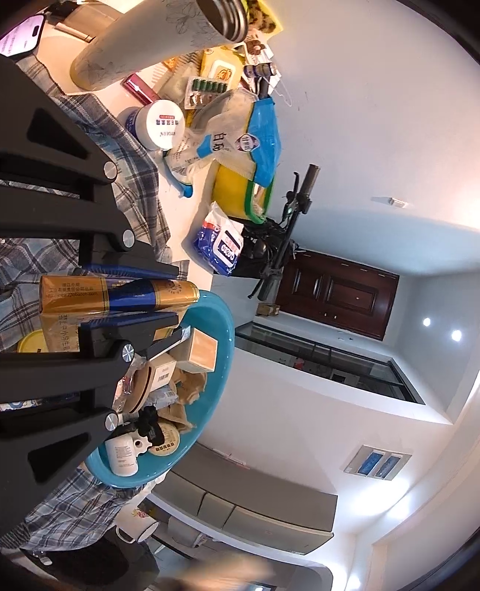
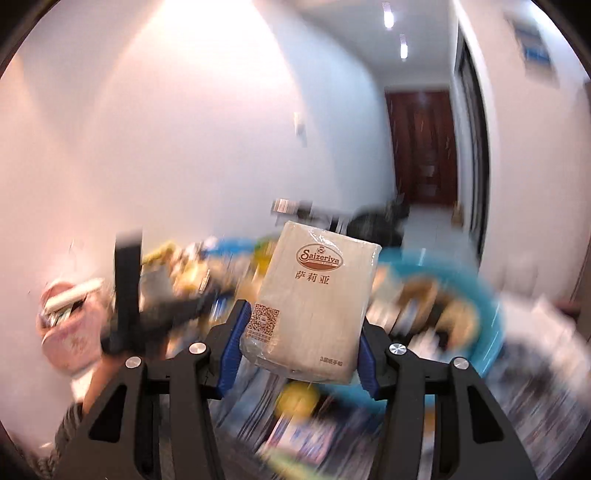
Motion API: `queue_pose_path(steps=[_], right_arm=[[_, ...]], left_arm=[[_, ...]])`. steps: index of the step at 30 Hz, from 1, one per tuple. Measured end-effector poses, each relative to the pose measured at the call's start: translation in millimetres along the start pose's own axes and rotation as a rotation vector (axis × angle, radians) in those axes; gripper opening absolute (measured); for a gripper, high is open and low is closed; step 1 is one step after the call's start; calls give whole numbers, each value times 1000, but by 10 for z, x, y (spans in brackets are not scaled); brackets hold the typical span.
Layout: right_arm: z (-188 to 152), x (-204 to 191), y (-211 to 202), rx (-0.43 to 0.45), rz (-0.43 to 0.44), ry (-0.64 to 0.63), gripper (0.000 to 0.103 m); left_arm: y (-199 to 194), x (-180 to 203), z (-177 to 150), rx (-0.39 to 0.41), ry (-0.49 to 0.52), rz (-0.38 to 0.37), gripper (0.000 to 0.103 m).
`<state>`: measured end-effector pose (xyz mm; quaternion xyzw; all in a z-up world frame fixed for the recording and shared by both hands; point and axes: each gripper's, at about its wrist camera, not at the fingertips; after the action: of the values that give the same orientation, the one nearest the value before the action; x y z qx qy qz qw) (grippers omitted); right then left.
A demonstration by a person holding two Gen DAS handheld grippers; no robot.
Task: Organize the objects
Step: 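Lift the tissue pack with the right tool while the left tool carries the box over the basin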
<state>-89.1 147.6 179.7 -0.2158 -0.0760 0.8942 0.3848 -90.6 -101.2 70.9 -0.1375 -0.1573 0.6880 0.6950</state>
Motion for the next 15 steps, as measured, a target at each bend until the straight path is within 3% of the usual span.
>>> queue_pose_path(steps=[3,7,11,15], right_arm=[[502,19,-10,107,7,-3,51],[954,37,62,179,10,-7,51],[1113,110,225,183,33,1,51],[1001,261,441,150,7,-16,51]], left_arm=[[7,39,4,-3,15,7,19],[13,109,10,-1,47,33,19],[-15,182,15,20,61,64,19],[-59,252,11,45,82,91,19]])
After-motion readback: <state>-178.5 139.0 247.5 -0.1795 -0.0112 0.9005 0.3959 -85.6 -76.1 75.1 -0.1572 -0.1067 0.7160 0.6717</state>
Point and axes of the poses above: each gripper's, at about its wrist camera, not at the fingertips, and y roughly the way its jaws point, x to its right, z to its top, and after that the axes turned 15 degrees about y, right-handed
